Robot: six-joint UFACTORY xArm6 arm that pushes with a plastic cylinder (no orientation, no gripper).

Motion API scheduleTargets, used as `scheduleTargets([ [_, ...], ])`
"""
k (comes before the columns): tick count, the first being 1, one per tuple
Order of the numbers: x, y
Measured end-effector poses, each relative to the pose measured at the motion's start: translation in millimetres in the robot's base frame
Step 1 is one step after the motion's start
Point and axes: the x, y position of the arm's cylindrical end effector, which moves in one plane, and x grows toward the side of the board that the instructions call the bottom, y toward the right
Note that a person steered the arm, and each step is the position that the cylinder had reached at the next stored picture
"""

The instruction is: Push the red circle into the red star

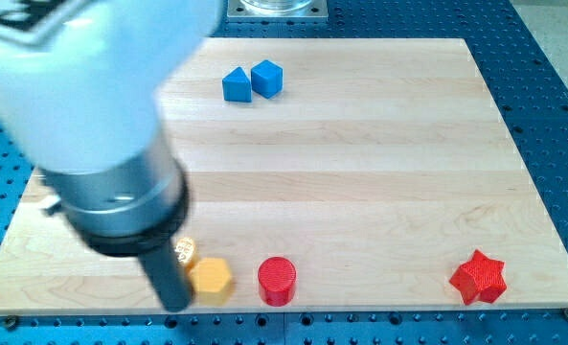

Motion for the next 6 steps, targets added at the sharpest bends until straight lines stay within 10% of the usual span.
scheduleTargets([
  [6, 0, 122],
])
